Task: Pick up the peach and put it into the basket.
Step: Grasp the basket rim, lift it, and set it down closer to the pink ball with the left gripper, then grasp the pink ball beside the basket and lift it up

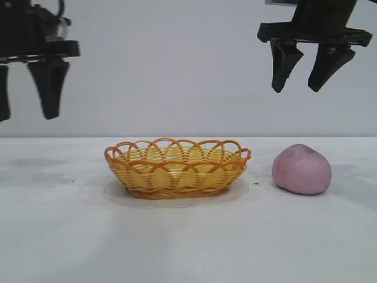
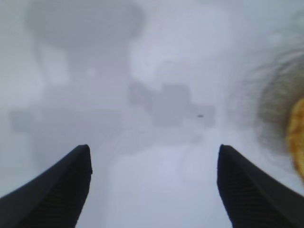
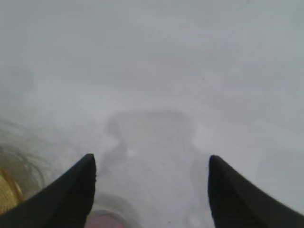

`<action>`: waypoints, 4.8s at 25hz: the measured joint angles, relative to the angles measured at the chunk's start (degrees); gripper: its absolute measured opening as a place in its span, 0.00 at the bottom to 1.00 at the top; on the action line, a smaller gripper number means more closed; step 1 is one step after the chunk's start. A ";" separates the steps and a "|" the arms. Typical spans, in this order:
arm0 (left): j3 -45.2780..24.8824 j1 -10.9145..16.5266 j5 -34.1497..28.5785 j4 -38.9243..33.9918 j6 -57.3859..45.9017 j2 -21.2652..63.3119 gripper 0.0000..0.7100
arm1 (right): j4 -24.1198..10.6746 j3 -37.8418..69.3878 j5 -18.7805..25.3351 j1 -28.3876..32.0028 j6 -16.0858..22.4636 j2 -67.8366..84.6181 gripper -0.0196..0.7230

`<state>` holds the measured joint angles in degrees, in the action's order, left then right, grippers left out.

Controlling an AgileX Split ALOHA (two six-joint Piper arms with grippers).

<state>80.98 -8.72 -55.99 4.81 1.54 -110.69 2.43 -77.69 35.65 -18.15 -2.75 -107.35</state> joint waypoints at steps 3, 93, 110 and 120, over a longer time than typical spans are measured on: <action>0.00 2.29 -1.75 -0.09 1.76 0.00 0.72 | 0.00 0.00 0.00 0.00 0.00 0.00 0.67; -53.19 4.75 -8.31 -2.77 2.54 111.79 0.72 | 1.10 -0.13 19.79 -5.08 0.34 -4.86 0.46; -53.19 4.75 -8.31 -2.77 2.54 111.79 0.72 | 1.53 -0.60 18.92 -5.16 0.24 -5.62 0.03; -53.19 4.75 -8.31 -2.77 2.54 111.79 0.72 | 3.44 -0.60 17.17 -5.83 0.24 4.73 0.03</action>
<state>27.79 -3.97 -64.30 2.03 4.08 1.10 5.87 -78.29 52.81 -23.98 -2.51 -102.61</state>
